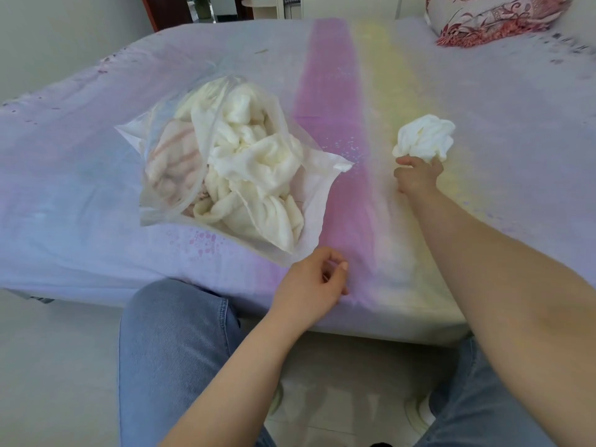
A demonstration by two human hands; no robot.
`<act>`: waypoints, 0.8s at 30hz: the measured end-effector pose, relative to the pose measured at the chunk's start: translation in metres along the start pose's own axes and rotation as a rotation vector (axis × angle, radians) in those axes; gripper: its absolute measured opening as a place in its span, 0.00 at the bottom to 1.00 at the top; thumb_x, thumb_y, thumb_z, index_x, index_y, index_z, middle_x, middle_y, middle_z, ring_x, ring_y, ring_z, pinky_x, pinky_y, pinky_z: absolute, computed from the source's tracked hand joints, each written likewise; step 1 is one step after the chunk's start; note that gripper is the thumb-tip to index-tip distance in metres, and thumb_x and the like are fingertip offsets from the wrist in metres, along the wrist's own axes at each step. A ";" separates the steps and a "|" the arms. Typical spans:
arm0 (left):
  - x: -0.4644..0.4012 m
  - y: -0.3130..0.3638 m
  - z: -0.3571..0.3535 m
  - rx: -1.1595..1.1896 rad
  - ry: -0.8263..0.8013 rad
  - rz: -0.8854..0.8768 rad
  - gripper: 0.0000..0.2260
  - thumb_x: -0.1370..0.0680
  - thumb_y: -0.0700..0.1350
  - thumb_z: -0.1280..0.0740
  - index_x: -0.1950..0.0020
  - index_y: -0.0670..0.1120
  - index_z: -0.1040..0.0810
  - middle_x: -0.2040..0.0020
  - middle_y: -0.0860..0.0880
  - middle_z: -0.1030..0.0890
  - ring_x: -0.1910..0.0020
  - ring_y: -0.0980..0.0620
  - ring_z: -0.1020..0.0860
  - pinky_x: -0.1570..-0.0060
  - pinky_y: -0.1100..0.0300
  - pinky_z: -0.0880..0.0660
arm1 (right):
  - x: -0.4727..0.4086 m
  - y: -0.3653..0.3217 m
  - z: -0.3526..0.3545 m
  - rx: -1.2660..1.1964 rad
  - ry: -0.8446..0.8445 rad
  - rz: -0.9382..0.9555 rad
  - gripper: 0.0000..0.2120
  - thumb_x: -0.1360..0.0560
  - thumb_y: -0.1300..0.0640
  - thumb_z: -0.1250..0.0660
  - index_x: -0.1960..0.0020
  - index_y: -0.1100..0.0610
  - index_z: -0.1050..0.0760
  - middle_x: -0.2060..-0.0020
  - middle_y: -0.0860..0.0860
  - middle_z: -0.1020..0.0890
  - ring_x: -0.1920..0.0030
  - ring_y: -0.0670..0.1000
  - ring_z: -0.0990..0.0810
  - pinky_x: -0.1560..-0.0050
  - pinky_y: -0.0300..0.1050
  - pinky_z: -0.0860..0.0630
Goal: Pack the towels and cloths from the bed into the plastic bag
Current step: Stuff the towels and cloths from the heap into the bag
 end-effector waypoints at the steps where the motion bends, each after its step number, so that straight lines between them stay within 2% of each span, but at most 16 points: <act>1: -0.002 0.004 -0.002 0.026 -0.015 -0.009 0.04 0.21 0.51 0.38 0.54 0.55 0.26 0.65 0.55 0.18 0.65 0.55 0.19 0.51 0.49 0.21 | -0.014 0.009 -0.005 -0.040 -0.035 -0.055 0.18 0.28 0.64 0.37 0.40 0.55 0.24 0.31 0.54 0.42 0.45 0.51 0.26 0.53 0.45 0.22; 3: -0.007 0.013 -0.002 0.081 -0.027 -0.035 0.04 0.20 0.49 0.38 0.52 0.51 0.25 0.64 0.54 0.18 0.63 0.54 0.19 0.49 0.49 0.21 | -0.029 0.013 -0.012 -0.107 -0.099 -0.119 0.17 0.28 0.66 0.37 0.40 0.58 0.27 0.48 0.54 0.29 0.59 0.50 0.26 0.70 0.41 0.27; 4: -0.010 0.018 -0.001 0.089 -0.026 -0.053 0.04 0.20 0.48 0.38 0.52 0.50 0.25 0.64 0.54 0.18 0.62 0.54 0.19 0.48 0.50 0.22 | -0.026 0.011 -0.013 -0.107 -0.123 -0.145 0.12 0.27 0.68 0.38 0.45 0.59 0.29 0.56 0.53 0.29 0.63 0.49 0.27 0.73 0.39 0.29; 6: -0.017 0.024 0.002 0.095 -0.025 -0.078 0.04 0.20 0.47 0.38 0.51 0.50 0.24 0.63 0.55 0.18 0.58 0.52 0.19 0.47 0.50 0.22 | -0.020 0.009 -0.012 -0.056 -0.144 -0.150 0.06 0.26 0.68 0.41 0.57 0.57 0.32 0.63 0.52 0.31 0.66 0.47 0.30 0.69 0.39 0.29; 8: -0.023 0.026 0.002 0.124 -0.022 -0.085 0.04 0.20 0.46 0.38 0.49 0.50 0.24 0.60 0.54 0.18 0.56 0.52 0.19 0.46 0.50 0.22 | 0.000 -0.002 -0.006 0.067 -0.155 -0.062 0.07 0.28 0.64 0.39 0.64 0.57 0.31 0.65 0.52 0.30 0.66 0.47 0.30 0.62 0.44 0.28; 9: -0.026 0.026 0.001 0.141 -0.014 -0.084 0.04 0.20 0.46 0.38 0.48 0.52 0.25 0.57 0.53 0.18 0.56 0.51 0.19 0.46 0.49 0.22 | 0.014 -0.009 -0.003 0.113 -0.157 0.025 0.04 0.29 0.63 0.37 0.62 0.60 0.27 0.65 0.53 0.27 0.64 0.49 0.28 0.58 0.46 0.28; 10: -0.028 0.026 0.000 0.159 -0.001 -0.087 0.05 0.20 0.45 0.38 0.46 0.54 0.26 0.54 0.52 0.18 0.55 0.51 0.19 0.46 0.49 0.22 | 0.034 -0.016 0.001 0.123 -0.153 0.104 0.06 0.28 0.63 0.36 0.55 0.63 0.22 0.63 0.53 0.24 0.61 0.50 0.26 0.55 0.45 0.28; 11: -0.029 0.026 -0.001 0.177 0.011 -0.093 0.08 0.21 0.45 0.38 0.43 0.56 0.28 0.50 0.52 0.19 0.54 0.51 0.19 0.47 0.48 0.22 | 0.058 -0.022 0.003 0.092 -0.174 0.154 0.10 0.26 0.63 0.36 0.47 0.63 0.20 0.60 0.53 0.22 0.60 0.49 0.25 0.53 0.43 0.27; 13: -0.030 0.028 -0.007 0.231 0.018 -0.110 0.17 0.23 0.41 0.38 0.36 0.57 0.32 0.43 0.53 0.23 0.53 0.51 0.20 0.49 0.53 0.21 | 0.119 -0.034 0.005 -0.086 -0.282 0.178 0.10 0.24 0.65 0.36 0.45 0.62 0.20 0.60 0.52 0.19 0.64 0.46 0.23 0.58 0.36 0.25; 16: -0.029 0.034 -0.017 0.277 0.000 -0.160 0.32 0.25 0.36 0.34 0.25 0.53 0.43 0.34 0.54 0.32 0.49 0.62 0.25 0.50 0.72 0.29 | 0.208 -0.059 0.012 -0.258 -0.580 0.216 0.08 0.24 0.66 0.35 0.52 0.57 0.18 0.62 0.53 0.15 0.64 0.47 0.20 0.66 0.34 0.25; 18: -0.028 0.035 -0.022 0.153 0.014 -0.188 0.37 0.27 0.42 0.28 0.24 0.54 0.43 0.31 0.55 0.39 0.40 0.73 0.36 0.46 0.82 0.38 | 0.241 -0.071 0.020 -0.299 -0.742 0.248 0.08 0.26 0.64 0.34 0.52 0.55 0.19 0.60 0.56 0.15 0.62 0.49 0.19 0.68 0.35 0.26; 19: -0.026 0.035 -0.022 0.109 0.027 -0.195 0.34 0.27 0.45 0.26 0.25 0.54 0.40 0.28 0.54 0.40 0.39 0.75 0.39 0.44 0.83 0.41 | 0.245 -0.076 0.024 -0.333 -0.757 0.255 0.08 0.27 0.64 0.35 0.51 0.55 0.19 0.60 0.56 0.15 0.63 0.50 0.20 0.68 0.36 0.26; 20: -0.024 0.033 -0.021 0.107 0.040 -0.189 0.29 0.26 0.46 0.27 0.28 0.52 0.35 0.28 0.53 0.38 0.39 0.74 0.37 0.41 0.79 0.39 | 0.239 -0.078 0.030 -0.370 -0.709 0.251 0.09 0.26 0.65 0.35 0.51 0.55 0.20 0.61 0.54 0.16 0.65 0.49 0.22 0.69 0.36 0.27; 22: -0.020 0.030 -0.017 0.092 0.065 -0.170 0.19 0.24 0.49 0.31 0.35 0.51 0.29 0.35 0.53 0.26 0.41 0.60 0.27 0.41 0.61 0.29 | 0.205 -0.071 0.041 -0.351 -0.452 0.248 0.11 0.24 0.67 0.36 0.51 0.52 0.22 0.62 0.51 0.20 0.68 0.48 0.26 0.67 0.40 0.26; 24: -0.014 0.029 -0.013 0.007 0.065 -0.143 0.15 0.23 0.52 0.33 0.38 0.53 0.30 0.43 0.54 0.22 0.46 0.52 0.24 0.47 0.54 0.26 | 0.165 -0.063 0.046 -0.083 -0.185 0.338 0.11 0.24 0.63 0.35 0.48 0.48 0.25 0.53 0.53 0.22 0.62 0.49 0.24 0.56 0.46 0.25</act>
Point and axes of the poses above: each hand's wrist, its own x-axis away from the middle knuckle, its own z-axis out of the back of the hand, y = z × x, the point moved 9 cm from there along -x, towards the middle knuckle
